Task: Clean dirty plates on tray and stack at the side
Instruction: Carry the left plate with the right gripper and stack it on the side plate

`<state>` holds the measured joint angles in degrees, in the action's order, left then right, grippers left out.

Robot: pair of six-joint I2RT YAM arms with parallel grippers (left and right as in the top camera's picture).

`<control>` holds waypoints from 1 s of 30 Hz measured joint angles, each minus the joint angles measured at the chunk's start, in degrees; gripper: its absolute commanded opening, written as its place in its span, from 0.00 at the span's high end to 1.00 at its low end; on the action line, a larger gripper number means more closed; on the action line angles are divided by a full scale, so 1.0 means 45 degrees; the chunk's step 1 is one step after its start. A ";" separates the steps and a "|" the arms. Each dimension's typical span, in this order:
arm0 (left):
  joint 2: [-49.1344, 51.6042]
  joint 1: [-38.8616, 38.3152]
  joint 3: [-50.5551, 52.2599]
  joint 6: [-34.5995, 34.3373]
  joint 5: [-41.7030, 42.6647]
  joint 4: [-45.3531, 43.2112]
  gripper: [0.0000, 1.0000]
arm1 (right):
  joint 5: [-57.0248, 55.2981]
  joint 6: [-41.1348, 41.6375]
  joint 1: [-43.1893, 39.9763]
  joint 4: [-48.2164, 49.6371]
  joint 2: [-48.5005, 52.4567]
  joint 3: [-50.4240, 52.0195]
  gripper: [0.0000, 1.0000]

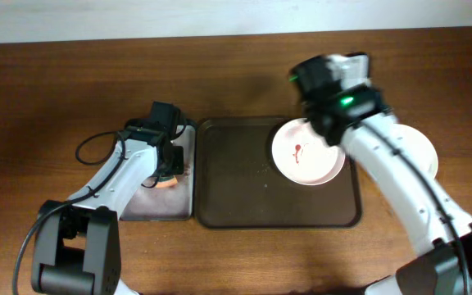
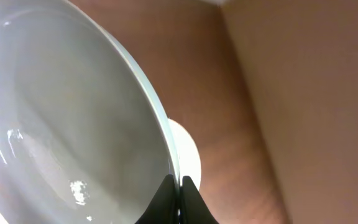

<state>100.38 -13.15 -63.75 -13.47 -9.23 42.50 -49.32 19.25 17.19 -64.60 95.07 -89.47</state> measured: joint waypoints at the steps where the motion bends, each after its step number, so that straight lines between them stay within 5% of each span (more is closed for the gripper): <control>1: 0.0000 0.0000 0.0117 0.0000 0.0010 -0.0063 1.00 | 0.0797 0.0078 -0.0942 -0.0068 0.0000 0.0000 0.96; 8: 0.0000 0.0000 0.0986 -0.0005 0.0053 -0.0801 1.00 | 0.5984 0.0398 -0.6815 -0.0165 0.0005 0.0029 0.96; 15: -0.0024 0.0000 0.1107 -0.0005 0.0058 -0.1273 1.00 | 0.8252 0.0389 -0.9991 -0.0160 0.0860 0.0175 0.95; 19: -0.0073 0.0000 0.1093 -0.0005 0.0053 -0.1248 1.00 | 0.9462 -0.0015 -1.0239 -0.0092 0.1083 0.0282 0.67; 30: -0.0714 0.0000 0.1161 -0.0194 0.0053 -0.1472 1.00 | 1.2303 -0.1185 -0.8937 -0.1273 0.1088 0.0287 0.50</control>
<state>97.17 -13.15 -58.52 -14.35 -8.99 35.88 6.04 13.91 -23.03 -70.32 99.96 -88.18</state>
